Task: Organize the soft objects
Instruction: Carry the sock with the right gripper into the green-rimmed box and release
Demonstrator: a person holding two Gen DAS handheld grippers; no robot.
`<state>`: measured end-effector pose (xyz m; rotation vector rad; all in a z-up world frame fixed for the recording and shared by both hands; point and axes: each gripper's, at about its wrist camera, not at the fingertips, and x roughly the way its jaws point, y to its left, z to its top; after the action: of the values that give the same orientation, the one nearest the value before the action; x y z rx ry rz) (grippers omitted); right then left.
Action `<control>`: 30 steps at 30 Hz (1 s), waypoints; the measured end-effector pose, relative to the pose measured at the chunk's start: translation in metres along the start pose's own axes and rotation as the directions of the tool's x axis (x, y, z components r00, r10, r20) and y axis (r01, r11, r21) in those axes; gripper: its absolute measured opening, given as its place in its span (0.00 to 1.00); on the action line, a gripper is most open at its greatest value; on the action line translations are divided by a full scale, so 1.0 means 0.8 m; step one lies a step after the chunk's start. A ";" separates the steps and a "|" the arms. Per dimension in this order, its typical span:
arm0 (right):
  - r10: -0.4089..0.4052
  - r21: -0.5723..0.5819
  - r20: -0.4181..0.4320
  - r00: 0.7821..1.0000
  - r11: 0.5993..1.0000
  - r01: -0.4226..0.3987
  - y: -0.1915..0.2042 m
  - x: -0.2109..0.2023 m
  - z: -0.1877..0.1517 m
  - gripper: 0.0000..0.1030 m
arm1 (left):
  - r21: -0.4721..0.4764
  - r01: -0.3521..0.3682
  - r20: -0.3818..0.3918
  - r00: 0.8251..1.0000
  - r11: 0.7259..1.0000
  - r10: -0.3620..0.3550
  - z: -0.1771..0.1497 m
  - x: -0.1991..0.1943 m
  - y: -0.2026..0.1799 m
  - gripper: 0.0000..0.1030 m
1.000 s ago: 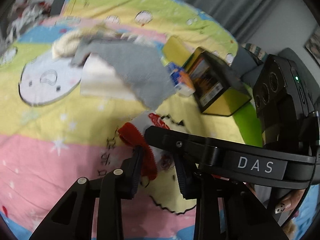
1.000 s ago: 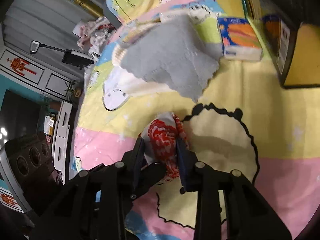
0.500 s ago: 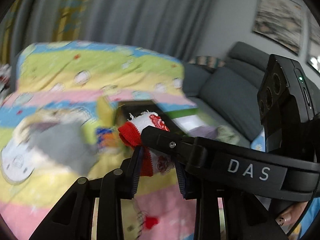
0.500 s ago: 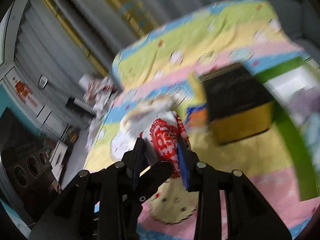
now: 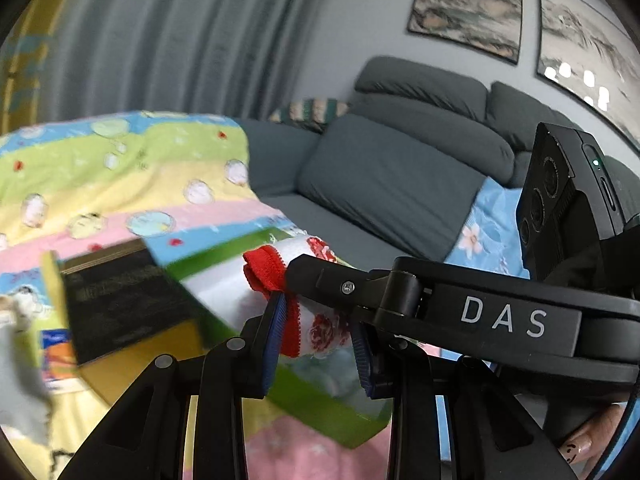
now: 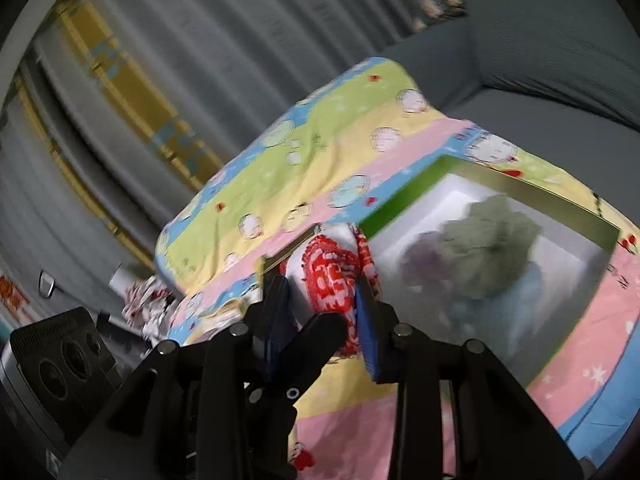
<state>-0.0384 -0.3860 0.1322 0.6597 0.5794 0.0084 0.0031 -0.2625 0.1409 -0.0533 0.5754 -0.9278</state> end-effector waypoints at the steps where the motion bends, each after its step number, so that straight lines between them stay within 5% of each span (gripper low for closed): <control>1: -0.019 0.017 -0.004 1.000 1.000 0.019 -0.009 -0.001 0.001 0.33 | -0.007 0.012 -0.013 1.000 1.000 -0.012 -0.001 0.008 -0.001 0.31; 8: -0.103 0.093 -0.039 0.994 0.990 0.106 -0.052 0.015 0.007 0.33 | -0.034 0.038 -0.094 0.995 0.999 -0.041 -0.006 0.057 -0.008 0.31; 16: -0.112 0.108 -0.104 0.988 0.987 0.123 -0.072 0.052 0.012 0.32 | -0.053 -0.029 -0.161 0.987 0.998 0.020 -0.014 0.089 0.002 0.31; 26: -0.169 0.102 -0.084 0.982 0.979 0.177 -0.078 0.062 0.015 0.28 | -0.072 -0.107 -0.189 0.978 0.992 0.092 -0.017 0.097 0.006 0.31; 30: -0.157 0.112 -0.076 0.985 0.980 0.165 -0.079 0.055 0.016 0.32 | -0.098 -0.114 -0.208 0.974 0.989 0.091 -0.016 0.086 0.013 0.55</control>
<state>-0.0054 -0.4353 0.0813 0.7279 0.7009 -0.1571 0.0364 -0.3069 0.0966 -0.0273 0.8113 -0.8054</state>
